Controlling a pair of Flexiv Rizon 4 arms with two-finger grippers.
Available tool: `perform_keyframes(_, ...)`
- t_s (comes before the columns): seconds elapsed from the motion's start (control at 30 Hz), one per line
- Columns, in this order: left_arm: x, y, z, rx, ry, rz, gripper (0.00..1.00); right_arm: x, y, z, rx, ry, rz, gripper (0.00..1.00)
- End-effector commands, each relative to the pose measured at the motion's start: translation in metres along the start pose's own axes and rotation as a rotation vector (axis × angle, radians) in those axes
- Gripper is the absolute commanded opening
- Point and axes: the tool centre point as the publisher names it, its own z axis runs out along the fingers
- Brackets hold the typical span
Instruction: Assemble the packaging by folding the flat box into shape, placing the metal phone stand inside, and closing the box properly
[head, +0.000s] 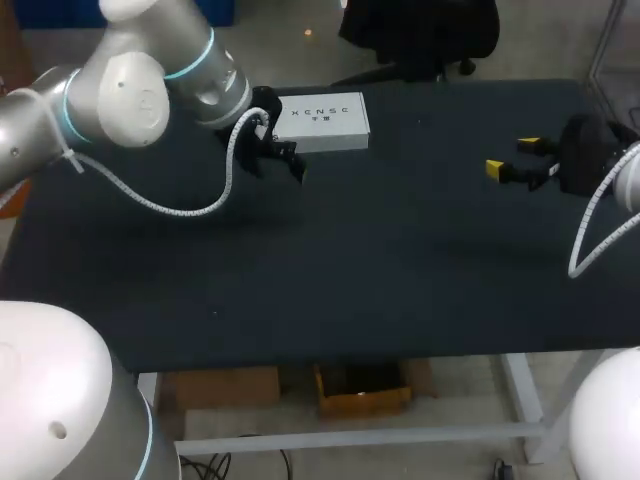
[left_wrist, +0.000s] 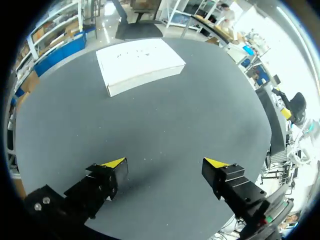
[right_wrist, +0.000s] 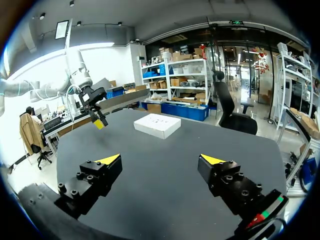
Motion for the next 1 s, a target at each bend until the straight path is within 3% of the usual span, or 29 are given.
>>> perform_keyframes(0.03, -0.002, 0.006, -0.012, 0.220, 0.134, 0.049, 1.00, 0.000, -0.002, -0.001, -0.009, 0.003, -0.001, 1.00)
perform_keyframes(0.3, 0.004, 0.015, -0.010, 0.162, 0.178, 0.151, 1.00, 0.000, -0.002, -0.001, -0.009, 0.003, -0.001, 1.00)
perform_keyframes(0.53, 0.010, 0.019, -0.013, 0.061, 0.339, 0.162, 1.00, 0.000, -0.002, -0.001, -0.009, 0.003, -0.001, 1.00)
perform_keyframes(0.67, 0.026, 0.022, -0.017, 0.065, 0.263, 0.155, 1.00, 0.000, -0.002, -0.001, -0.009, 0.003, -0.001, 1.00)
perform_keyframes(1.0, 0.026, 0.022, -0.017, 0.065, 0.263, 0.155, 1.00, 0.000, -0.002, -0.001, -0.009, 0.003, -0.001, 1.00)
